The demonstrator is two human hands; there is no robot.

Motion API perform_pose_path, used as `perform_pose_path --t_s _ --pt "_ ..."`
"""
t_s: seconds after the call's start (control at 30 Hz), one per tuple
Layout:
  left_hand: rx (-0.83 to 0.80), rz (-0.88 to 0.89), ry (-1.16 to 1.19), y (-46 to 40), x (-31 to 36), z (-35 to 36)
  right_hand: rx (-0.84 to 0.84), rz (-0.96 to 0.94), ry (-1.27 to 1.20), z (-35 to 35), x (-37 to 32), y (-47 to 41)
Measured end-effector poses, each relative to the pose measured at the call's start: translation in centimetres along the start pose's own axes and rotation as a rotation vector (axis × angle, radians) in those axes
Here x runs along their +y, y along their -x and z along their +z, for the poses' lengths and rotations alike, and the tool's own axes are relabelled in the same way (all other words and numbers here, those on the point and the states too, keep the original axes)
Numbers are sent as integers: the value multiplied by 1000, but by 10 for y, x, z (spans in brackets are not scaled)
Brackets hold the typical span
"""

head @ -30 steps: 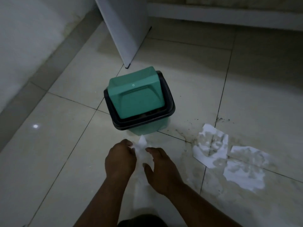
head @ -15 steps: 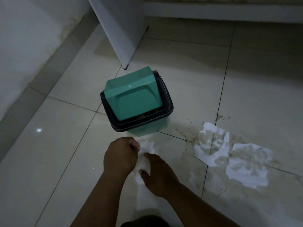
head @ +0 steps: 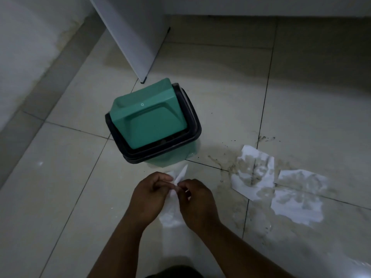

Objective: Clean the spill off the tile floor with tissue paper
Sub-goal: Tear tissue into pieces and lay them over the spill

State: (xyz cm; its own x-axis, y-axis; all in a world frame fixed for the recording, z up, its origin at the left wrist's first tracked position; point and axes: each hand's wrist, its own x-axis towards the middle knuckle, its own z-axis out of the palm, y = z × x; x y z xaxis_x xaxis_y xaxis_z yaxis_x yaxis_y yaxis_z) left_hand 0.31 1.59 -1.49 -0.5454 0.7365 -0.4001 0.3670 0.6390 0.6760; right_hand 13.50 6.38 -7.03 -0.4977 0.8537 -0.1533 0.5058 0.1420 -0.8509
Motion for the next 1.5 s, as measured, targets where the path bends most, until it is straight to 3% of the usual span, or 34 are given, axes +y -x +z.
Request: perform_pose_path --t_s 0.17,0.4,0.67,0.77,0.83,0.93,1.03,1.1,1.27,1.43,1.5 --pt "-33 162 -210 9 -14 13 18 41 -45 -9 2 -2" --pt "139 123 -483 7 -28 42 66 113 -156 -16 -9 5" --pt "136 64 -454 8 -16 40 294 186 -640 -58 -22 6" --pt "199 148 -611 5 -1 38 393 280 -796 -84 -15 6" --pt "286 126 -506 6 16 43 432 361 -830 -102 -7 6" --pt "289 158 -177 14 52 66 479 425 -805 -125 7 9" --pt "95 -91 576 15 92 94 539 436 -707 -148 23 14" --pt "-82 -260 905 14 115 109 568 456 -663 -162 33 18" --pt "-485 -402 745 17 138 136 616 456 -573 -195 58 23" --pt "-404 -178 445 19 150 169 657 464 -524 -219 84 29" --pt "-410 -161 457 21 156 179 661 484 -485 -225 91 33"
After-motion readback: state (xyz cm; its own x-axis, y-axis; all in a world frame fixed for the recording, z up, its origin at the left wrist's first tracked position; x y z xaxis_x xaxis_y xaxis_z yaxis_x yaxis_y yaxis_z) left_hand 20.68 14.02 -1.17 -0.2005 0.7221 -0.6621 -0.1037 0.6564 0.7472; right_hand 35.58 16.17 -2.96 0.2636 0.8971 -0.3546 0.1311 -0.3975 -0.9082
